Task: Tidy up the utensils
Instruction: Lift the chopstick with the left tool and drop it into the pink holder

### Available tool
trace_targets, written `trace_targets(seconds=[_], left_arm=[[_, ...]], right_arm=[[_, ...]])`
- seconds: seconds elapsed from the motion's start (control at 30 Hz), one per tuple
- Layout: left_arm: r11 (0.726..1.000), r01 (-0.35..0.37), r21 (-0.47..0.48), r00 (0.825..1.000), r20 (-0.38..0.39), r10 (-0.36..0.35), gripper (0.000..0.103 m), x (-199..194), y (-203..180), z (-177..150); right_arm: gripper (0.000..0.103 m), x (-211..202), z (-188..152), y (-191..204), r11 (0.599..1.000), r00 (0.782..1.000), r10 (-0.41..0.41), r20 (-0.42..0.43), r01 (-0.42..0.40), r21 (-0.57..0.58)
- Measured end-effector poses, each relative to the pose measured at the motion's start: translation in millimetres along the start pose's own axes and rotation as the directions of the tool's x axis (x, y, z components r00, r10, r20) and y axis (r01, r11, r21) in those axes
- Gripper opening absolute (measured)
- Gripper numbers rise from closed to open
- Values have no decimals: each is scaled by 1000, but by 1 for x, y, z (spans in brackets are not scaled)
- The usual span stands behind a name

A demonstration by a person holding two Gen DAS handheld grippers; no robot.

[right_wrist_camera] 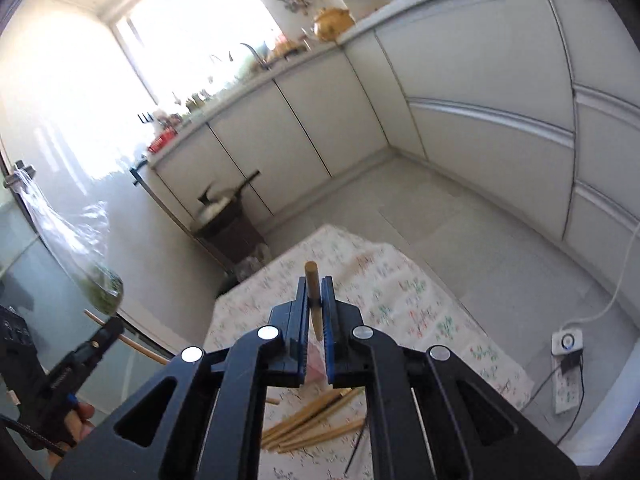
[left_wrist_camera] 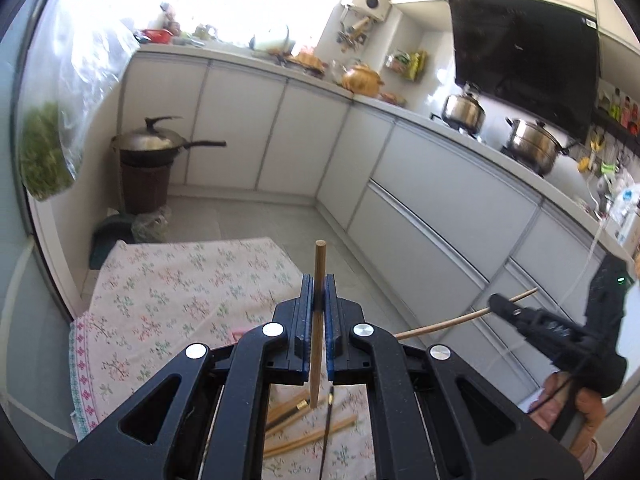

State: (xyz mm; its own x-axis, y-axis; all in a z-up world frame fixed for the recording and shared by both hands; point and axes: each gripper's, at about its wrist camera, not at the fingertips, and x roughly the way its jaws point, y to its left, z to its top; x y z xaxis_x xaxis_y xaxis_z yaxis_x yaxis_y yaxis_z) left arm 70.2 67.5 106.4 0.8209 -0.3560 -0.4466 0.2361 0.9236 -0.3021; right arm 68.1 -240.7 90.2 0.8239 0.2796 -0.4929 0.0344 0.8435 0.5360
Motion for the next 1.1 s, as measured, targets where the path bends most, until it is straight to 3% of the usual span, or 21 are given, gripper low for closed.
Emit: trace_targets(seconds=[0.17, 0.3, 0.43, 0.57, 0.67, 0.93, 1.1], left_arm=[[994, -110, -6, 993, 42, 110, 4, 18, 4, 23], [990, -140, -34, 990, 26, 141, 4, 42, 16, 28], [982, -181, -46, 984, -7, 181, 5, 70, 30, 22], [980, -181, -79, 982, -61, 177, 7, 97, 46, 7], [978, -177, -112, 982, -86, 168, 18, 101, 53, 1], [963, -200, -182, 978, 15, 206, 43, 61, 61, 16], [958, -223, -181, 974, 2, 227, 45, 62, 63, 15]], right_arm=[[6, 30, 29, 17, 995, 996, 90, -4, -90, 42], [6, 63, 35, 29, 991, 991, 129, -39, -127, 49], [6, 87, 24, 38, 992, 989, 125, -80, -123, 29], [6, 106, 13, 41, 995, 988, 101, -117, -102, 3], [6, 118, 6, 43, 996, 987, 79, -141, -83, -20], [6, 138, -3, 49, 997, 986, 23, -162, -35, -69], [6, 162, -11, 54, 997, 982, -4, -189, -11, -81]])
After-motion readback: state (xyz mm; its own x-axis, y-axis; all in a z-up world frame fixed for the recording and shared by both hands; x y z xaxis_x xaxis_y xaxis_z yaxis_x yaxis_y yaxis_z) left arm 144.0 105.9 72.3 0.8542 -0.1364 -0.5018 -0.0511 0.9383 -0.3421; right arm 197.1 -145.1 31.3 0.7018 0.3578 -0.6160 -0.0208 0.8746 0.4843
